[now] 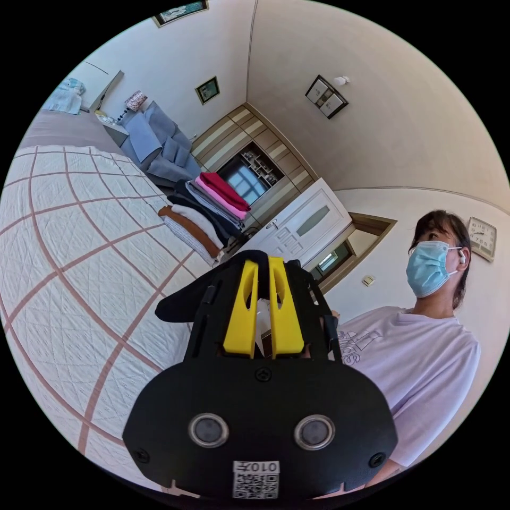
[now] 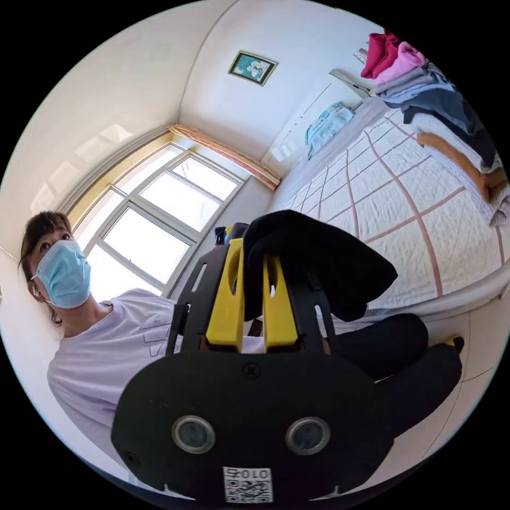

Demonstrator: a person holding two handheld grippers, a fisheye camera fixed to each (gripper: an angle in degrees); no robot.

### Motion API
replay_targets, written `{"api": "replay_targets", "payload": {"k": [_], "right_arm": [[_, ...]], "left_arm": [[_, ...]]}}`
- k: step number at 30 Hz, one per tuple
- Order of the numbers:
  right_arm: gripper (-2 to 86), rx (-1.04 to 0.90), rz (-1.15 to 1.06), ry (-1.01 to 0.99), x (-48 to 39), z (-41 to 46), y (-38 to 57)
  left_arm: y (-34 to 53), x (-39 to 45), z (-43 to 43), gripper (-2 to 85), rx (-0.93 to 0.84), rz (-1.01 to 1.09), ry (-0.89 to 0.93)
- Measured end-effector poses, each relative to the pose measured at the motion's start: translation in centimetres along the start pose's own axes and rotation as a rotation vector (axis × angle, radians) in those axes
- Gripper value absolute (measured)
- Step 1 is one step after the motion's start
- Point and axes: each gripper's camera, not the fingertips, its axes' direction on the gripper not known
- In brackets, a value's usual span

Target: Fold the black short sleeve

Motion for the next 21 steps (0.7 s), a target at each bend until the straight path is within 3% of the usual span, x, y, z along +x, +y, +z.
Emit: {"api": "replay_targets", "payload": {"k": [3,6,10,12,15,17,21], "right_arm": [[6.4,0.041,0.1,-0.025,2.0,-2.0,-1.1],[6.4,0.122,0.047,0.004,0.0,-6.7,-5.6],[6.4,0.311,-0.264,0.176,-9.5,-17.2,-16.2],[6.4,0.401,-0.346,0.257,-12.5,-20.9,-20.0],[6.4,0.481,-0.292,0.409,-12.3,-24.5,-24.8],[6.5,0.507,-0.162,0.471,-7.5,-25.7,-27.0],[6.6,0.475,0.175,0.317,5.0,-26.0,-26.3]], "left_arm": [[-5.4,-2.4,3.4,5.0,-0.073,-0.008,0.02],[-15.7,-1.7,7.8,4.9,-0.108,0.138,0.085],[-34.3,3.7,13.9,5.0,-0.108,0.45,0.217],[-41.3,4.8,17.1,5.0,-0.145,0.51,0.237],[-50.2,1.1,23.6,4.9,-0.28,0.43,0.253],[-53.2,-3.9,28.0,4.8,-0.377,0.315,0.288],[-52.3,-18.3,37.6,4.2,-0.574,-0.046,0.319]]}}
